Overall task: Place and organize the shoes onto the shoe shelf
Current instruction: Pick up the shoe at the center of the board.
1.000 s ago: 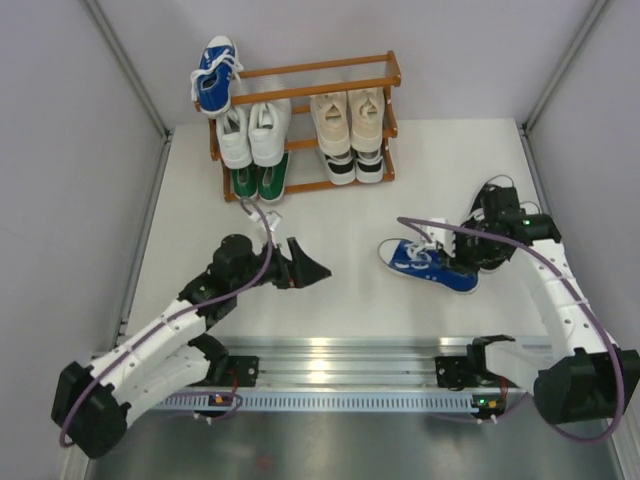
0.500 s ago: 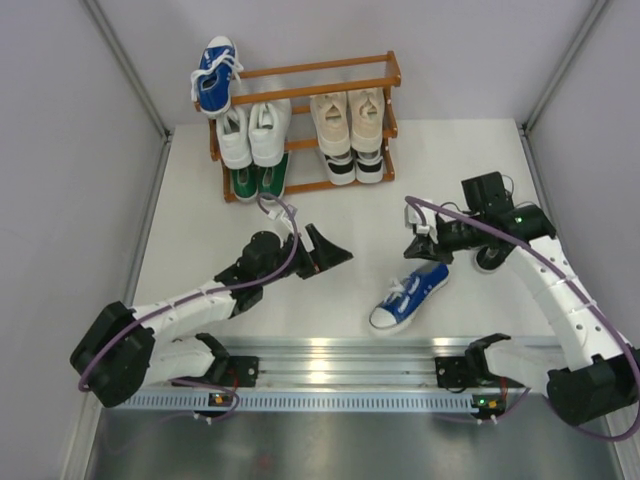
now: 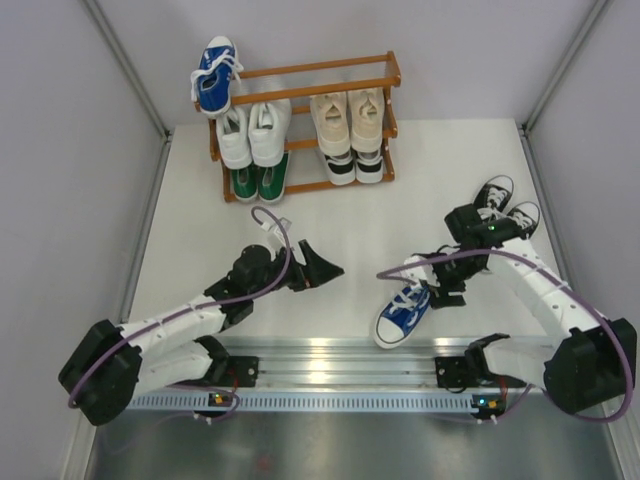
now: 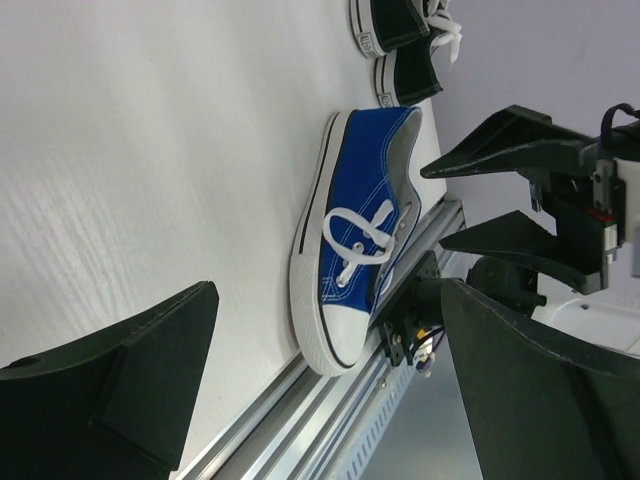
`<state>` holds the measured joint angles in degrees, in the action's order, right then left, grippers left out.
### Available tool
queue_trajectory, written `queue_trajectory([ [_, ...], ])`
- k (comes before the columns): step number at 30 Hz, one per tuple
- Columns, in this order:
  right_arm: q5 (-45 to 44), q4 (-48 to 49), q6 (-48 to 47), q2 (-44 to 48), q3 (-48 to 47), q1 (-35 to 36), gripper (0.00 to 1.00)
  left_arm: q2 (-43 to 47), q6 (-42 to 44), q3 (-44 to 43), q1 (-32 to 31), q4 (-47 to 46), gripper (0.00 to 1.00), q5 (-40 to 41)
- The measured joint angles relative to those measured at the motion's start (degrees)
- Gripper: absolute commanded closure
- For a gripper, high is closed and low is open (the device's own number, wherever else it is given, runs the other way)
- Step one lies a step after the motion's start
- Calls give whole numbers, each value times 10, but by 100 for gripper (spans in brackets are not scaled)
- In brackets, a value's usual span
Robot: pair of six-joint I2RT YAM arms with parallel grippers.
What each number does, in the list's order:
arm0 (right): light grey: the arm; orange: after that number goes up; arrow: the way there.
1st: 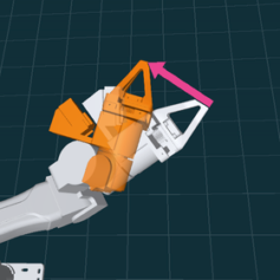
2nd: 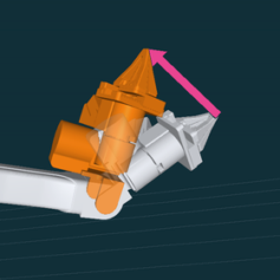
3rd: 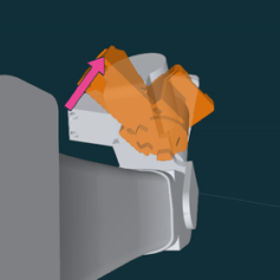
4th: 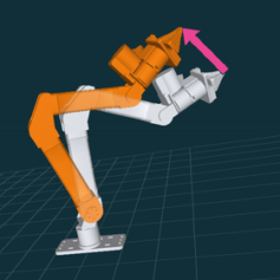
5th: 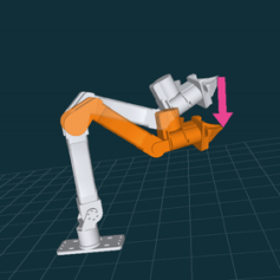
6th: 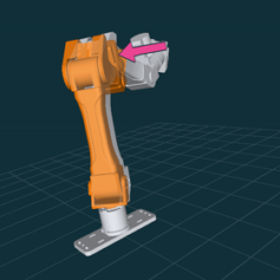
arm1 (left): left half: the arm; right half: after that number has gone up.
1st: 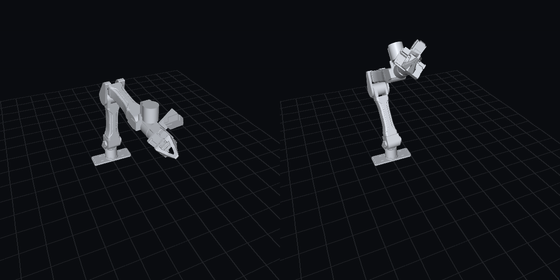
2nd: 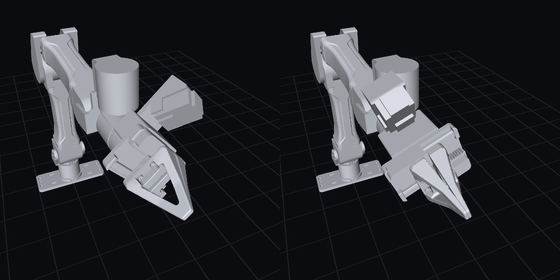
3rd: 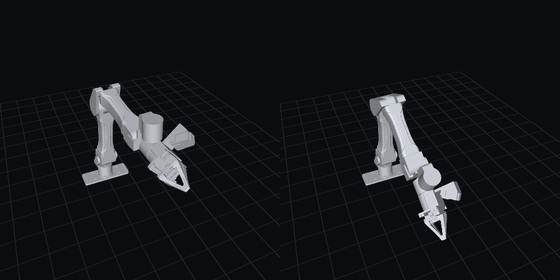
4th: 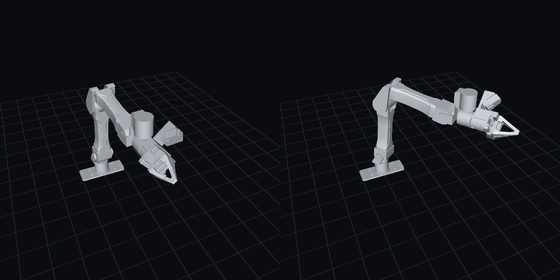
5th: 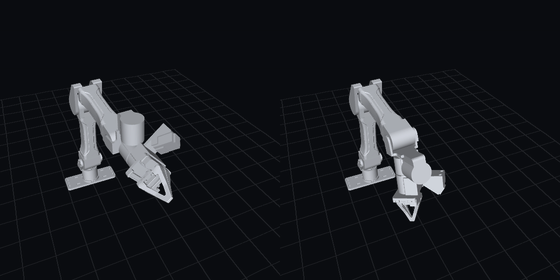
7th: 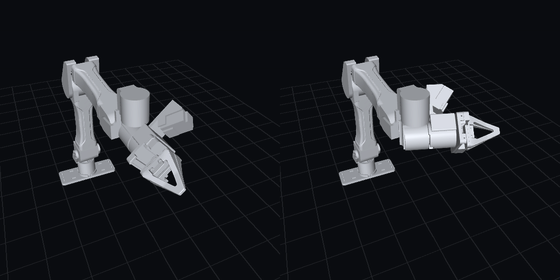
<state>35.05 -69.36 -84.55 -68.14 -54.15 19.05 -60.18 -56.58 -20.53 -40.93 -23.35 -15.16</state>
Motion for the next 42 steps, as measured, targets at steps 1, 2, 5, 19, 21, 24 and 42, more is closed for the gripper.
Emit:
queue_trajectory([
  [1, -20, 0, -19, 14, 24, 0, 28, 8, 3, 6, 0, 3, 2, 0],
  [2, -39, 0, -36, 27, 44, 0, 28, 17, 6, 14, 0, 6, 2, -2],
  [5, -72, 4, -66, 40, 59, 0, 29, 43, 11, 33, 0, 21, 2, -4],
  [19, -121, 87, -111, -79, 87, 28, 100, 149, -9, 96, 0, 67, 2, -2],
  [21, -123, 95, -76, -76, 87, 33, 100, 143, -24, 97, 0, 69, 2, -3],
  [24, -108, 96, 1, -71, 70, 38, 100, 118, -47, 97, 0, 65, 2, -9],
  [42, 3, 128, 248, 29, -58, 61, 100, 11, -195, 43, -1, -16, 2, -4],
])
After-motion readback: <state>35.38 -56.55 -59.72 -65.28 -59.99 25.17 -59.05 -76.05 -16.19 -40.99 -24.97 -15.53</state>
